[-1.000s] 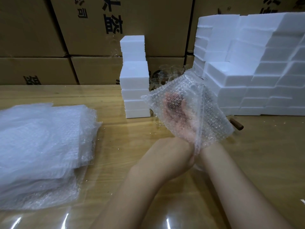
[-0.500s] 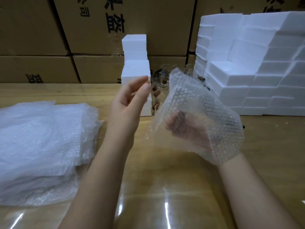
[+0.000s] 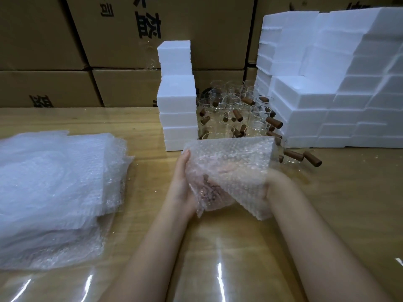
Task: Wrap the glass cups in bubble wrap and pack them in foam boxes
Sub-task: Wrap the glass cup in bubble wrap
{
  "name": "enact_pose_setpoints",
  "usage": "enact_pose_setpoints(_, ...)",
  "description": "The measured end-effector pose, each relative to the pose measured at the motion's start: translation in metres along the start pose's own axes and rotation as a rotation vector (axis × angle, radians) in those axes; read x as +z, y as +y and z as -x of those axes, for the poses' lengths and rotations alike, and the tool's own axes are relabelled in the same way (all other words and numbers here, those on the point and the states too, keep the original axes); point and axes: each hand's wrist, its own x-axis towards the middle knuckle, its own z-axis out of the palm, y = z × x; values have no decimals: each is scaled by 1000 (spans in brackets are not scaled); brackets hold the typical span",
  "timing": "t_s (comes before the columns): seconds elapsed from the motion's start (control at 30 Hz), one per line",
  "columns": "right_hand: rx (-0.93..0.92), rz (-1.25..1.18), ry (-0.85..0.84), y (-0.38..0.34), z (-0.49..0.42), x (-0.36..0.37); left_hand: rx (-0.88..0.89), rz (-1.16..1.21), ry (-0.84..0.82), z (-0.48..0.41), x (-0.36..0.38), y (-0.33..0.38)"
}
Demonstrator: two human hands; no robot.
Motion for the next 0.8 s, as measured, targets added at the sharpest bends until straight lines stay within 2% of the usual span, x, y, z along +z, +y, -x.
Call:
enact_pose_setpoints(0.03,98,-141,-65,-12,-2,3,6,19,-7,-1,-2,0)
enact_pose_setpoints(0.07,143,-133,-69,-23,5,4,25,58,-20,-2,-8,0)
enact_pose_setpoints(0.13,19,76,-121,-29,7,-5,62,130,-30,-5,-16,1)
enact_pose_setpoints(0.23,-150,144,-43,-35,16,-24,121,180,-16,-9,-25,3)
enact_pose_setpoints(0.3,-218,146,181,-39,20,-36,147,179,-1,-10,-27,3)
enact_pose_setpoints(0.37,-303,117,544,-37,17,-41,135,178,-1,-12,-30,2)
enact_pose_setpoints(0.4,-368,80,673,-38,16,-40,128,170,-1,-13,-31,0)
enact_pose_setpoints(0.43,-445,59,713,-39,16,-38,120,163,-1,-13,-30,-1)
enact_pose_setpoints(0.47,-515,70,679,-41,17,-34,109,160,-13,-14,-31,-3)
enact_pose_setpoints(0.53,-588,206,503,-42,16,-24,79,142,-25,-14,-30,-4)
enact_pose_setpoints(0.67,-546,468,239,-36,3,8,63,58,-39,-14,-28,-4)
enact_pose_setpoints(0.8,-610,614,209,-23,-7,36,84,25,-35,-14,-29,-1)
